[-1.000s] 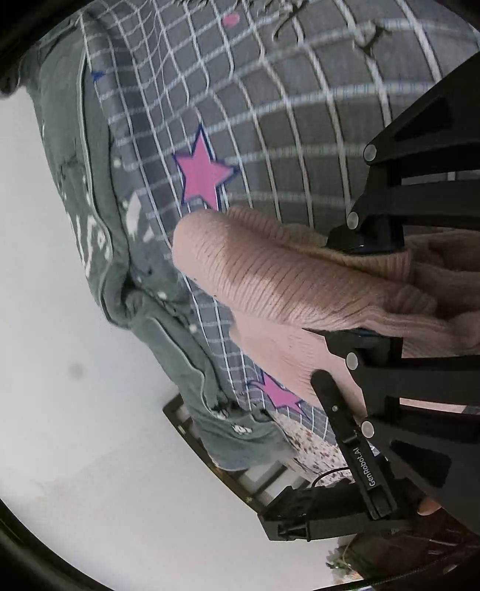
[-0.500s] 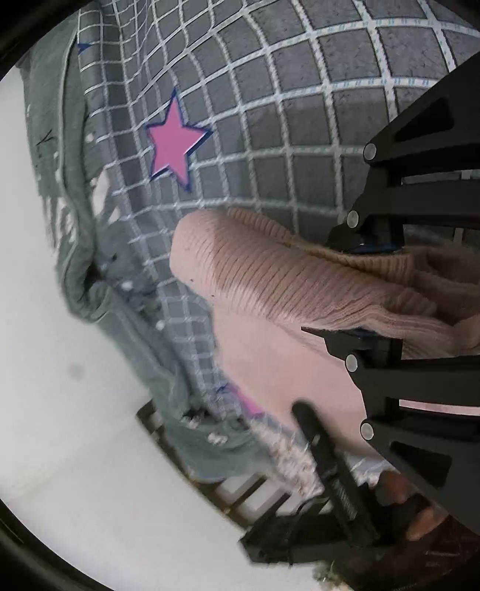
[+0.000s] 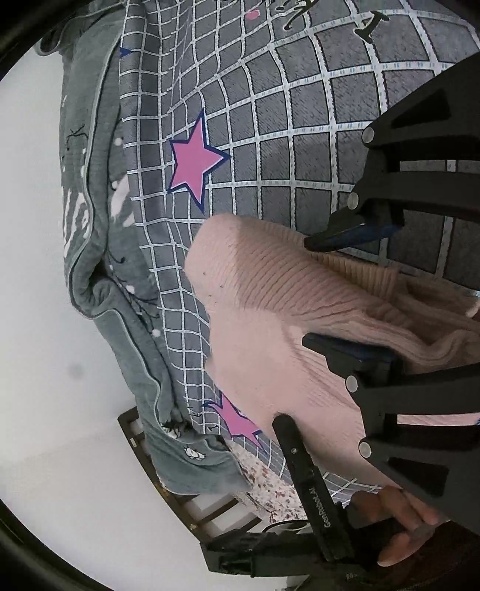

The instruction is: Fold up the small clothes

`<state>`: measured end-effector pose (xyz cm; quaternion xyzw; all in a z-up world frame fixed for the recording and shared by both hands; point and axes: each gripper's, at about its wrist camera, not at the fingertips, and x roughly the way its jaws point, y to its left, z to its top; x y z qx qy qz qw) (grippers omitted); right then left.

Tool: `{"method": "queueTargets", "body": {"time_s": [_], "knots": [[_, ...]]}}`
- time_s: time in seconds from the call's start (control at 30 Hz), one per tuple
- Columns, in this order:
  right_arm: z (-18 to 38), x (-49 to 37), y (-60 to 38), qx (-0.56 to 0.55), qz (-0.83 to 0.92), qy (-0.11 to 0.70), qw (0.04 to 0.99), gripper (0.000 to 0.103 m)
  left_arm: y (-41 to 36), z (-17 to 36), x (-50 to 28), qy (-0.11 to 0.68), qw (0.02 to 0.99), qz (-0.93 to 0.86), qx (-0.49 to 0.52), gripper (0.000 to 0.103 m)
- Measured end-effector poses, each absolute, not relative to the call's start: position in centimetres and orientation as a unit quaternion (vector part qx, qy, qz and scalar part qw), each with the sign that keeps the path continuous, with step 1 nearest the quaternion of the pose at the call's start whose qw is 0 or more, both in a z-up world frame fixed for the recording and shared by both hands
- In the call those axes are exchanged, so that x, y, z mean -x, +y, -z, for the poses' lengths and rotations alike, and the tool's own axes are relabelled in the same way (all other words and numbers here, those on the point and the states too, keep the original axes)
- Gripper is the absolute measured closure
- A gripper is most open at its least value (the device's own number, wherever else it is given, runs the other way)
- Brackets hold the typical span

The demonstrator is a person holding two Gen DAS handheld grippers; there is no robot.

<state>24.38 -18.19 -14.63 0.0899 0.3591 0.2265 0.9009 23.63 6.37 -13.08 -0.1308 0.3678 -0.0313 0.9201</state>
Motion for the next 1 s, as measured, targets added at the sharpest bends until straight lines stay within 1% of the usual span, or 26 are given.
{"method": "queueTargets", "body": {"time_s": [0.3, 0.43, 0.73, 0.77, 0.8, 0.83, 0.87, 1.0], "knots": [[13.8, -23.4, -18.0, -0.07, -0.224, 0.337, 0.912, 0.058, 6.8, 12.9, -23.4, 0.364, 0.922, 0.029, 0.131, 0.047], [13.1, -23.0, -18.5, -0.075, -0.229, 0.318, 0.917, 0.058, 8.4, 12.3, -23.1, 0.346, 0.926, 0.018, 0.15, 0.042], [13.5, -23.9, -18.3, -0.094, -0.226, 0.329, 0.912, 0.058, 12.6, 12.3, -23.2, 0.332, 0.919, -0.018, 0.21, 0.04], [13.7, -24.1, -18.1, -0.095, -0.223, 0.334, 0.911, 0.059, 12.8, 12.4, -23.2, 0.333, 0.918, -0.019, 0.214, 0.04], [13.9, -24.3, -17.9, -0.096, -0.218, 0.336, 0.911, 0.07, 12.9, 12.5, -23.2, 0.334, 0.917, -0.019, 0.216, 0.04], [14.0, -24.2, -17.8, -0.096, -0.217, 0.333, 0.912, 0.086, 13.0, 12.6, -23.2, 0.335, 0.917, -0.018, 0.216, 0.04], [14.1, -24.0, -17.6, -0.094, -0.225, 0.331, 0.912, 0.089, 13.0, 12.6, -23.2, 0.336, 0.917, -0.017, 0.215, 0.04], [13.3, -23.1, -18.9, -0.122, -0.236, 0.307, 0.914, 0.09, 12.4, 12.7, -22.8, 0.34, 0.918, -0.001, 0.202, 0.04]]}}
